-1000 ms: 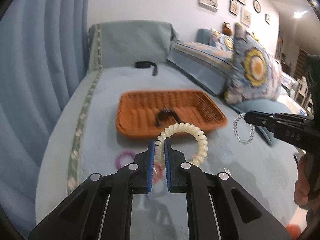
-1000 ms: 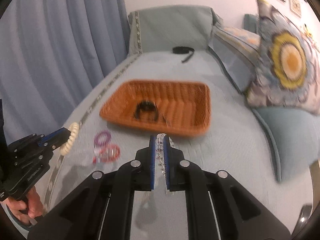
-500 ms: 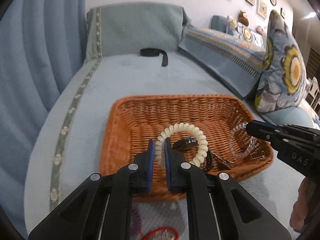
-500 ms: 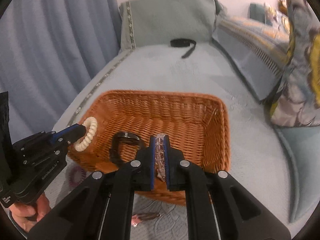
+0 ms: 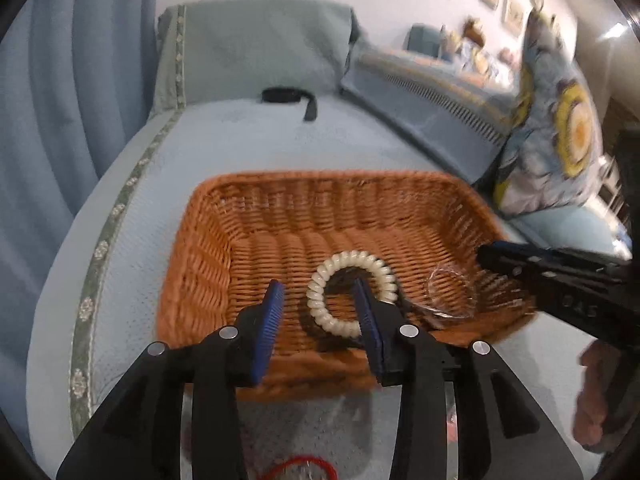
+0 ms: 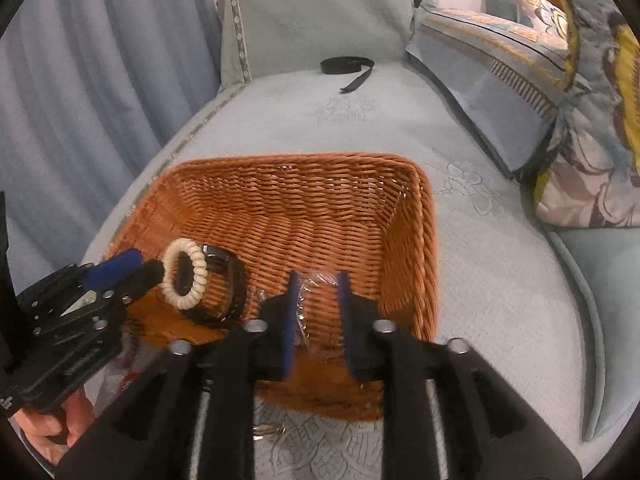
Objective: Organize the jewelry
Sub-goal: 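Lower the hair tie and chain bracelet into the basket and open both tools, then move both tools back over the remaining jewelry on the bed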
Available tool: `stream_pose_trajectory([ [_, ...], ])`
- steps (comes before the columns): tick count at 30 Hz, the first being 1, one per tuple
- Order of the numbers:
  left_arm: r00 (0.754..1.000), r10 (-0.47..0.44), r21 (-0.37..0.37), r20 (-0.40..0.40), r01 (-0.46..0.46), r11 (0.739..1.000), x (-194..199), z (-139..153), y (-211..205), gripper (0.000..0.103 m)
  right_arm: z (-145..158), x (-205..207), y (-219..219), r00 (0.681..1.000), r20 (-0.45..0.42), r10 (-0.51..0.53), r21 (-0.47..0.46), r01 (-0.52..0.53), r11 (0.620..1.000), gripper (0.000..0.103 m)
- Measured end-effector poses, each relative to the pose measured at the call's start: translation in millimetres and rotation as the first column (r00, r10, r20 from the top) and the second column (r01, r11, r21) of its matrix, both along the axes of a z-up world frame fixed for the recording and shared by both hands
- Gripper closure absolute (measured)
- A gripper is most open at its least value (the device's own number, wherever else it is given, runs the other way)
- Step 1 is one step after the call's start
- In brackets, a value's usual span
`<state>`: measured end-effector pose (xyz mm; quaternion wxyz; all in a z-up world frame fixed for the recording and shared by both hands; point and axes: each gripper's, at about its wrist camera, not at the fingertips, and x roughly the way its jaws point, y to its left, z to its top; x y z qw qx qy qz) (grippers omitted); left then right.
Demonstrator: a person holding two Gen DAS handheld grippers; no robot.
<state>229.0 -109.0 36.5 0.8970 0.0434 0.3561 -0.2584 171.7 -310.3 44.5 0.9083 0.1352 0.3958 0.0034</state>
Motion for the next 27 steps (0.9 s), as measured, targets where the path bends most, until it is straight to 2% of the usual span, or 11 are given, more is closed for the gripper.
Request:
stream_pose_trajectory([
  [1,1.0,-0.007,-0.031,0.006,0.007,0.999,-6.2,5.4,6.2,0.064,4.2,-10.5,-0.1,1.0,0.021,-0.003,-0.001,0.003,1.0,0.07],
  [2,1.0,-0.008,-0.069,0.022,0.009,0.998,-16.0,13.0,17.8,0.055,7.3,-18.3,0.9,0.999,0.035,-0.008,-0.005,0.008,1.0,0.066],
  [3,0.999,-0.002,-0.086,0.036,0.005,0.996,-22.2,17.6,24.1,0.052,10.2,-26.3,2.6,0.999,0.05,-0.013,-0.007,0.014,1.0,0.054],
  [4,0.998,0.013,-0.115,0.067,-0.006,0.993,-35.4,25.3,37.2,0.05,13.1,-36.3,4.2,0.997,0.07,-0.017,-0.008,0.017,1.0,0.05],
  [12,0.986,0.082,-0.171,0.145,-0.056,0.984,-106.4,45.7,99.3,0.05,29.3,-118.6,37.4,0.985,0.172,-0.014,-0.038,0.021,0.999,0.05],
  [14,0.982,0.1,-0.168,0.158,-0.073,0.983,-121.6,46.0,109.3,0.048,29.0,-139.1,48.2,0.982,0.188,-0.022,-0.053,0.032,0.998,0.044],
  [16,0.979,0.124,-0.157,0.164,-0.098,0.983,-136.5,42.5,118.4,0.047,25.4,-155.0,59.1,0.982,0.186,-0.032,-0.073,0.047,0.996,0.036],
  [22,0.978,0.18,-0.138,0.107,-0.165,0.977,-164.0,7.4,143.0,0.047,-3.6,-187.2,66.6,0.984,0.159,-0.085,-0.069,0.097,0.993,0.024],
  [27,0.974,0.211,-0.062,0.08,-0.207,0.976,-174.7,-35.1,144.7,0.047,-28.3,-194.6,63.6,0.99,0.089,-0.11,-0.086,0.117,0.989,0.023],
])
